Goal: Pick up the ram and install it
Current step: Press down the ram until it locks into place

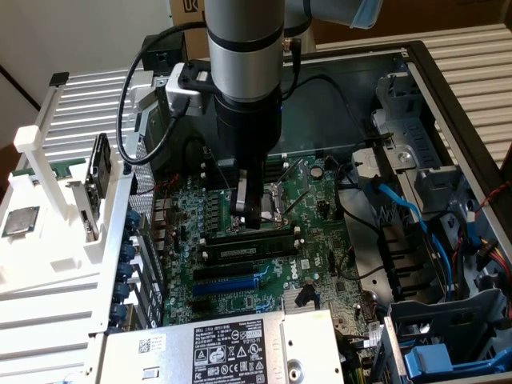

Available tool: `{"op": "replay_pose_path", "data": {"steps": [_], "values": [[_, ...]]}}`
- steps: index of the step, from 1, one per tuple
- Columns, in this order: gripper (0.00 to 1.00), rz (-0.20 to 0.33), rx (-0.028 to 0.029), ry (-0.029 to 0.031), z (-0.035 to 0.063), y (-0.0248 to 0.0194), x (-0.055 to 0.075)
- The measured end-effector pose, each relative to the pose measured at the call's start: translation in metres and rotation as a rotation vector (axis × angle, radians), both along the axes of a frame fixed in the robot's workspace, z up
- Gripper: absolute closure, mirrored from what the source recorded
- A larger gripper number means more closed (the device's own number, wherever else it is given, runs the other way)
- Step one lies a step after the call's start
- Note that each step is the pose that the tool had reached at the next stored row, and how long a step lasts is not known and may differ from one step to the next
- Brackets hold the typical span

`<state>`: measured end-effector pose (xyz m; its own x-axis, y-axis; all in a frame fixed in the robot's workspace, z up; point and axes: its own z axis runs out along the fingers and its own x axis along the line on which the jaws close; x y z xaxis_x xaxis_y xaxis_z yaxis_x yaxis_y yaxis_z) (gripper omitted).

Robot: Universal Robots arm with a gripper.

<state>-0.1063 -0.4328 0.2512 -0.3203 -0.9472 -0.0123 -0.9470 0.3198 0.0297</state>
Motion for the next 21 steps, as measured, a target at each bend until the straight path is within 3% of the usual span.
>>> {"op": "replay_pose_path", "data": {"steps": [21], "values": [[0.9, -0.36, 0.0, 0.0001, 0.0, 0.0, 0.0]]}}
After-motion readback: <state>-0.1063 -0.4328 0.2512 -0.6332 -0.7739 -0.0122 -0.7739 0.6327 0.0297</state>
